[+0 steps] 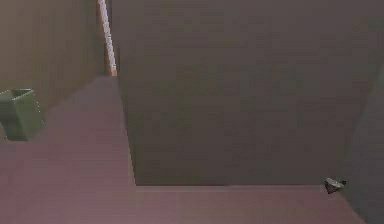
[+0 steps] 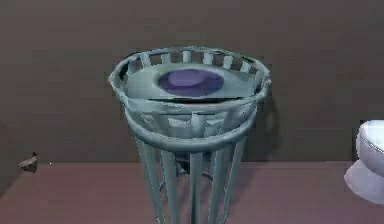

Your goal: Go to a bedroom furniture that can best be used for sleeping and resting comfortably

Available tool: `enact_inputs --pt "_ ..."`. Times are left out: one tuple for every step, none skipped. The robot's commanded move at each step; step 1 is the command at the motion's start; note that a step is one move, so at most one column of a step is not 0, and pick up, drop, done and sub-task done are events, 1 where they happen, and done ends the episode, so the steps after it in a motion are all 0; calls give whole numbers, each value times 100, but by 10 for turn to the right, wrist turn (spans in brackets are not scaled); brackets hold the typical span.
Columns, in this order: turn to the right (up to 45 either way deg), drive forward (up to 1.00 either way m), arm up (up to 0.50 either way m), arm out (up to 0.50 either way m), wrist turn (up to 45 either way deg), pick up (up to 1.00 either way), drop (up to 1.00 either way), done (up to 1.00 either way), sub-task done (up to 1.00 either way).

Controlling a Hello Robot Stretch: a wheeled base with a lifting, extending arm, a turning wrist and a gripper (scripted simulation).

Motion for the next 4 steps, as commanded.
enact_inputs --pt "-330 0 0 0 0 0 0 0 0" --pt "0 100 0 0 0 0 0 0 0" --pt "0 60 0 0 0 0 0 0 0" --pt "180 0 0 0 0 0 0 0 0"
